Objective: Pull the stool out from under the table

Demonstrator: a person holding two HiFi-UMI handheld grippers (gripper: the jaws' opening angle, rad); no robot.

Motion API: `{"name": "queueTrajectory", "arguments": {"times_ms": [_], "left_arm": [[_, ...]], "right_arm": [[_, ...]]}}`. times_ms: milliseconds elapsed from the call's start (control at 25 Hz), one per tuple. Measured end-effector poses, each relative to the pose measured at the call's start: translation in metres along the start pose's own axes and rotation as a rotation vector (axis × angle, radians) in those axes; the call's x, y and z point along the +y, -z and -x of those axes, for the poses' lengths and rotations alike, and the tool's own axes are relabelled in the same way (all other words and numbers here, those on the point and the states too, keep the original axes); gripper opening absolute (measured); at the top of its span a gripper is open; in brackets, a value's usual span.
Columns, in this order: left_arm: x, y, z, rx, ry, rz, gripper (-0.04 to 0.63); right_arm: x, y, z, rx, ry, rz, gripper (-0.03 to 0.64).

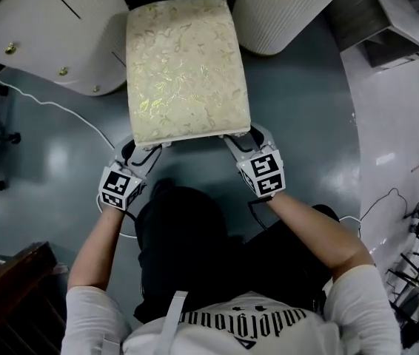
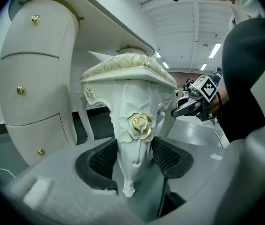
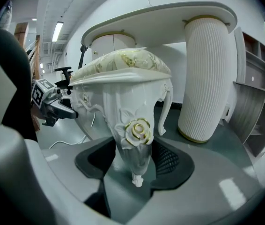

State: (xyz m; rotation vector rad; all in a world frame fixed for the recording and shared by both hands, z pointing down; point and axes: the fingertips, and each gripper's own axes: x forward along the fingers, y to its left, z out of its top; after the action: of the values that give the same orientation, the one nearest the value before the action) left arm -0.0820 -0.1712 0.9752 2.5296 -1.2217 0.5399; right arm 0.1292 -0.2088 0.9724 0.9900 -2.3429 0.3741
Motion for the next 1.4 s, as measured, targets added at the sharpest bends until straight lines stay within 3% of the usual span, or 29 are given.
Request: {"name": "queueTrajectory", "arguments": {"times_ms": [200,920,1400], "left_arm": [[-0.021,0.018,0.028,0.008,0.011,-0.003,0.239],[-0.020,0.014,0.035,0.072,0.043,0.039,0.242],[-0.035,0.008,0.070,0.010,0.061,0.034,0.267]], "right_arm": [[0.031,0.017,0.021,0.009,-0.026,0.008,0.236],[0.040,0.016,0.025,0.084,-0.116,-0.025,0.239],[0.057,0.004,0.059,0.028,-0.145,0.026,0.278]]}}
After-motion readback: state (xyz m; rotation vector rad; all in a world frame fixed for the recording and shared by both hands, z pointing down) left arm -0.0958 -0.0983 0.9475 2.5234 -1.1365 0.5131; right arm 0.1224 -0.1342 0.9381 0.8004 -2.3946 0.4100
